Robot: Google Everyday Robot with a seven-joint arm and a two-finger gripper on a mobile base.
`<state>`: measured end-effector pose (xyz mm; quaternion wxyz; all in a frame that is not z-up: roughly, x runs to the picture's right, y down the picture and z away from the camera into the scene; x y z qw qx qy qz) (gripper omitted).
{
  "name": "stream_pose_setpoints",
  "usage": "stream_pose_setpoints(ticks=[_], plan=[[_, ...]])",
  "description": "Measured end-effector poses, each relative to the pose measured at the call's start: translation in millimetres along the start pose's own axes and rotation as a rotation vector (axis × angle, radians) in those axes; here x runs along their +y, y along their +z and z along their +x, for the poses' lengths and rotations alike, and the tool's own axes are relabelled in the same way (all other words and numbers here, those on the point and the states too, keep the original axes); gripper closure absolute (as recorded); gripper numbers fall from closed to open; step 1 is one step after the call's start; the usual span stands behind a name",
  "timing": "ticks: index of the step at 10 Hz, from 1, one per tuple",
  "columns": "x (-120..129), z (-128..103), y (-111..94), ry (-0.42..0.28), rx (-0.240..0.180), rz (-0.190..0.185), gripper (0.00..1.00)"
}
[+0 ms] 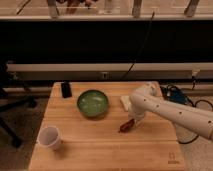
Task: Drag the pepper across the table
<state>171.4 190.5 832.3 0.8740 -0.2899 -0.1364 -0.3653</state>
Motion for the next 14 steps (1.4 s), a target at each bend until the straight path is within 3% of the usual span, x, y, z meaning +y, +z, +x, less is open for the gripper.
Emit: stream_pose_setpoints(ticks=[14], plan=[[6, 13, -3, -0.085, 0.016, -0.011, 1.00]])
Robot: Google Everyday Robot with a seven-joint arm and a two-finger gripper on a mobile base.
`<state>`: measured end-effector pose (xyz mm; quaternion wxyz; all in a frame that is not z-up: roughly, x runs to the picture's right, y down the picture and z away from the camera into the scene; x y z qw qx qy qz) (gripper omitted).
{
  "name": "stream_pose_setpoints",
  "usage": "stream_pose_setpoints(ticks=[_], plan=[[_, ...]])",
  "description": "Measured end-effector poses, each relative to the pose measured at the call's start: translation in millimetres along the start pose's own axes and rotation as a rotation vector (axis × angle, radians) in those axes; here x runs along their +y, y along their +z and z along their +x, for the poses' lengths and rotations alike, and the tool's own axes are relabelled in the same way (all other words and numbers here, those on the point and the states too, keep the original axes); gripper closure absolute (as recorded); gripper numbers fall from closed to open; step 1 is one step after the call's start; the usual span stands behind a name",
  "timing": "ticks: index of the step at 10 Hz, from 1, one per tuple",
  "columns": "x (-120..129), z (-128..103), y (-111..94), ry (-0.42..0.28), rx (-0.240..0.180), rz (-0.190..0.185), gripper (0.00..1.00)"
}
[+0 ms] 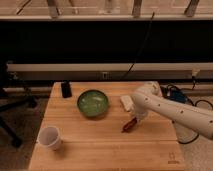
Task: Drag the pepper across the table
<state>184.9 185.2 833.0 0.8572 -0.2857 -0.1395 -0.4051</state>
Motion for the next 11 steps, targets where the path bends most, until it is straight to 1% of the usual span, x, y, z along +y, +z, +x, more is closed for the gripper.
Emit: stream_pose_setpoints(ticks=[11], plan=[[11, 15, -3, -0.047, 0.008, -0.002, 1.00]])
